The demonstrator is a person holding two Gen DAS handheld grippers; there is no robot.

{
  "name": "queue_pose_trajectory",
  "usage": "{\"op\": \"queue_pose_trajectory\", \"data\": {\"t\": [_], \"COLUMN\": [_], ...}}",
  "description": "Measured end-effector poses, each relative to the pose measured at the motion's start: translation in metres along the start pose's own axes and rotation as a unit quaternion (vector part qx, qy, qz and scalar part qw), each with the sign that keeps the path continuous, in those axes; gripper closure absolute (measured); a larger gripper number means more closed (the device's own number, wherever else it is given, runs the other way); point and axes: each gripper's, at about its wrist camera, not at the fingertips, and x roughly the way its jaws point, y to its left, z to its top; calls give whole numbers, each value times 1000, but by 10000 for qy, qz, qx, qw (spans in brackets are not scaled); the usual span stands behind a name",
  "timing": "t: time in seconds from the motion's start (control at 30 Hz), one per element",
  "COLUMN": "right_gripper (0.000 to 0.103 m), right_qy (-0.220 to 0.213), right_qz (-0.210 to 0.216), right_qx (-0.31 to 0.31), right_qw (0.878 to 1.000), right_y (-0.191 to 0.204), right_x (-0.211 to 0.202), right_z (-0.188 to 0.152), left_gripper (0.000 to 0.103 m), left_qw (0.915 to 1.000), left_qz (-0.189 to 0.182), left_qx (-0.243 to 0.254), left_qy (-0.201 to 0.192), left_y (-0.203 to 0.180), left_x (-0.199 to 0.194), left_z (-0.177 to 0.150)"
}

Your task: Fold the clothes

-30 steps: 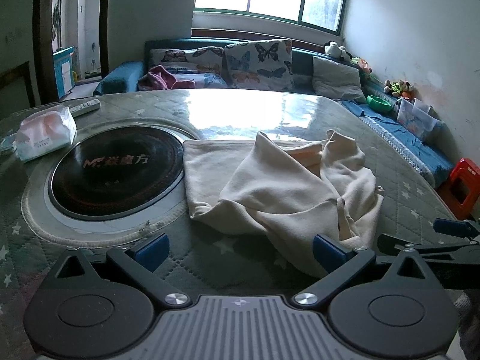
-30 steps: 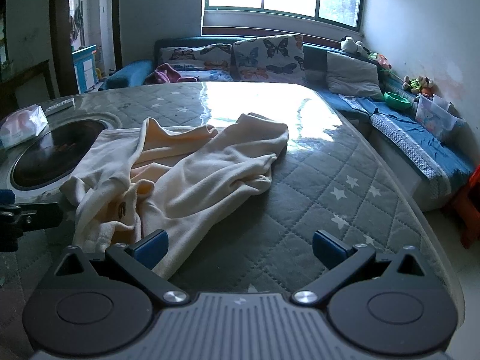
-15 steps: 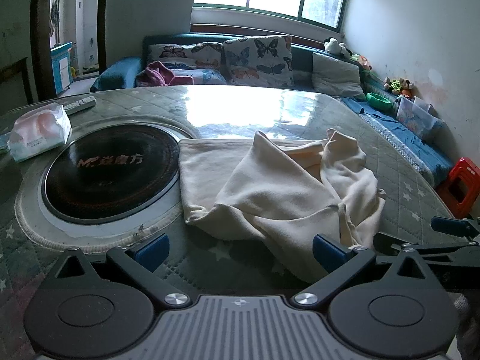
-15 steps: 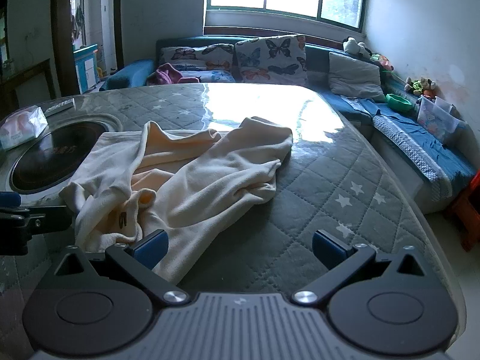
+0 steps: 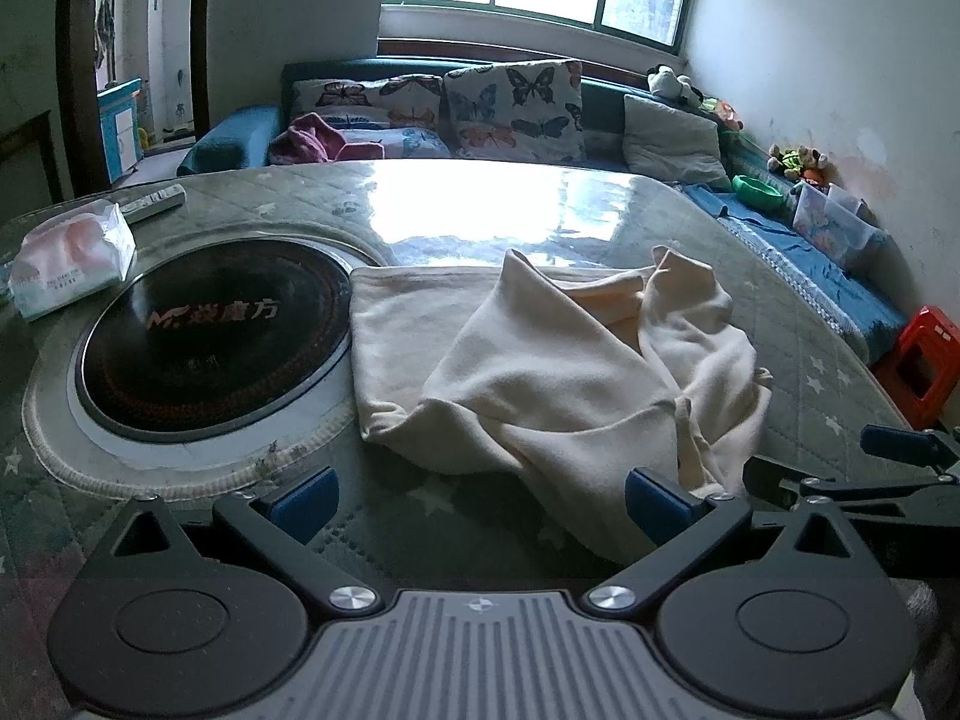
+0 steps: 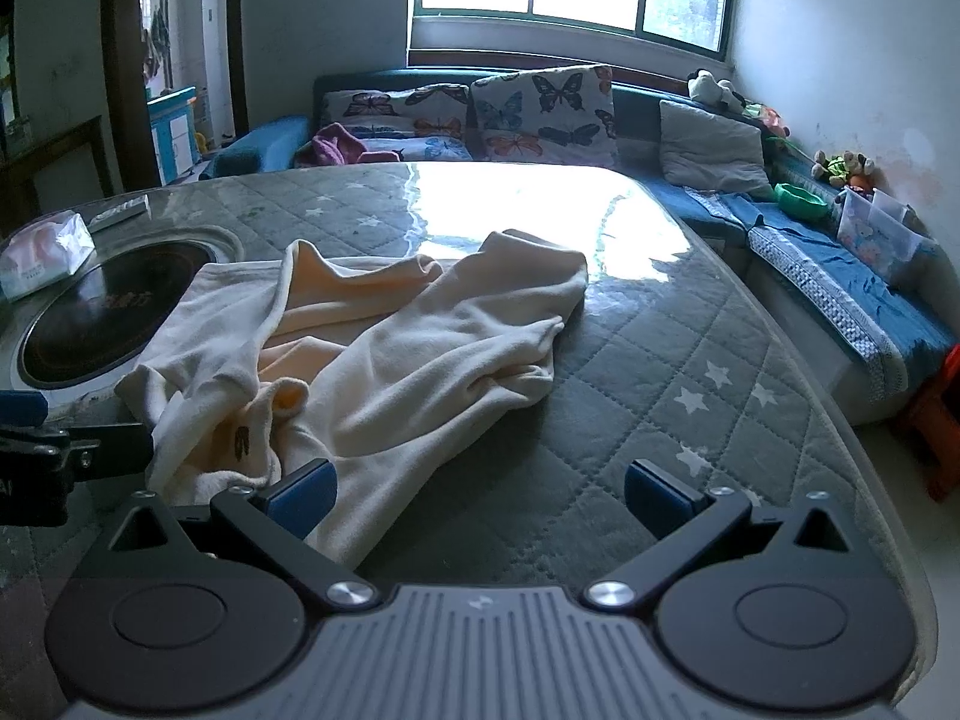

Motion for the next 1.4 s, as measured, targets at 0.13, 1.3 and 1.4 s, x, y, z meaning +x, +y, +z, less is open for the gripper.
{"op": "queue_pose_trajectory", "data": {"t": [0.13,1.3,1.4], "right_gripper": [0,0,0], "right_qy": [-20,138,132], "right_qz": [-24,-182,-185], "right_qx": [9,148,138], "right_qw": [10000,9996,9996], "right_y": [0,-2,-1], "right_x": [-5,-27,-27], "right_z": [-4,-52,-51], "left_gripper": [0,0,0], "left_qw": [10000,9988,9988], "left_qz": [4,-126,-128], "left_qx": [51,419,415], "left_qy": [-23,236,234], "left_y": [-2,-25,-25], "left_x": [-6,-21,-21], "left_z": [-5,-55,-55]}}
